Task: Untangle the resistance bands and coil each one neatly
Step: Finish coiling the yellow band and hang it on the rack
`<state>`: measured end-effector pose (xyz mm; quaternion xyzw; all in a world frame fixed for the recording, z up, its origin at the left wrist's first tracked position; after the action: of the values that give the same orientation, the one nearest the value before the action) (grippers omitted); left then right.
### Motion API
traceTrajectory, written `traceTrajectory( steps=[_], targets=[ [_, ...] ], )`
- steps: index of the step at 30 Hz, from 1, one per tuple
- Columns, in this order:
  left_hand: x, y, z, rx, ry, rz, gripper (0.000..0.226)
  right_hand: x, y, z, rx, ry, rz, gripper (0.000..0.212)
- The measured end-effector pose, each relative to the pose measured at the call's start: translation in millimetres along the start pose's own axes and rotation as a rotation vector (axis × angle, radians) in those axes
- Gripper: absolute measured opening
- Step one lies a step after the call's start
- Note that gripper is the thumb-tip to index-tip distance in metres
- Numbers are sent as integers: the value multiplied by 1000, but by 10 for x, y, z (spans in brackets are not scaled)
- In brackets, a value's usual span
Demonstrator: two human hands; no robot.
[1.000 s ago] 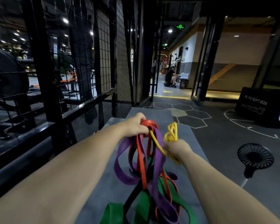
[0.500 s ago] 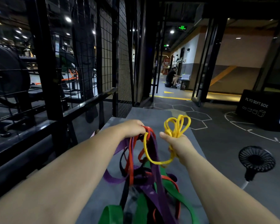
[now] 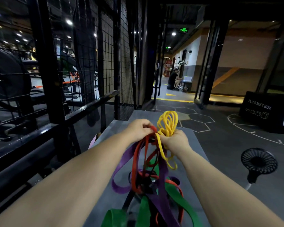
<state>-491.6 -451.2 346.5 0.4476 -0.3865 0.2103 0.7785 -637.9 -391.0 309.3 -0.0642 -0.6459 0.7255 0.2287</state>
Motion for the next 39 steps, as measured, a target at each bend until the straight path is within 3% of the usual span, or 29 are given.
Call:
traceTrajectory(
  steps=[3,8,10,14,17,20,23,25,30,35,39],
  targets=[
    [-26,-98,-5,45,43,-57,14,83,-124,34,25,61,-10,24],
    [-302,-259,-105,141,-70,-202,29,130,-371,72,42,48,83,22],
    [-392,-269,-162,140,-98,-259,27,168,-483,86,60,70,220,23],
    [-542,-347,-197,154,-99,-141,19,269,-691,143,56,94,501,15],
    [-642,-430,-198,187,-109,-138,27,359,-883,192,90,103,481,23],
    [-647,-504,-186,224,-130,-193,8,484,-1002,239,115,135,361,26],
    [-370,-587,-111,273,-77,-151,18,681,-999,288,162,209,154,23],
    [-118,-584,-26,258,-35,-125,11,776,-904,297,142,242,21,18],
    [464,-342,117,219,57,-230,9,745,-630,306,36,200,-153,24],
    [731,-161,205,263,128,-345,12,471,-504,257,-26,88,-121,22],
    [665,-102,195,301,109,-330,26,259,-454,213,-39,13,140,21]
  ],
)
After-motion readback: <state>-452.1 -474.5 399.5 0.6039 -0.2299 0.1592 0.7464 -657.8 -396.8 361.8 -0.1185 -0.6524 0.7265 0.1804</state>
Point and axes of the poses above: each hand's wrist, its own z-axis towards the middle knuckle, its own x-axis out of the back of the hand, y = z × x, the point moved 10 cm from there along z, towards the middle knuckle, and after that the axes turned 14 degrees about z, right-handed, at the moved point
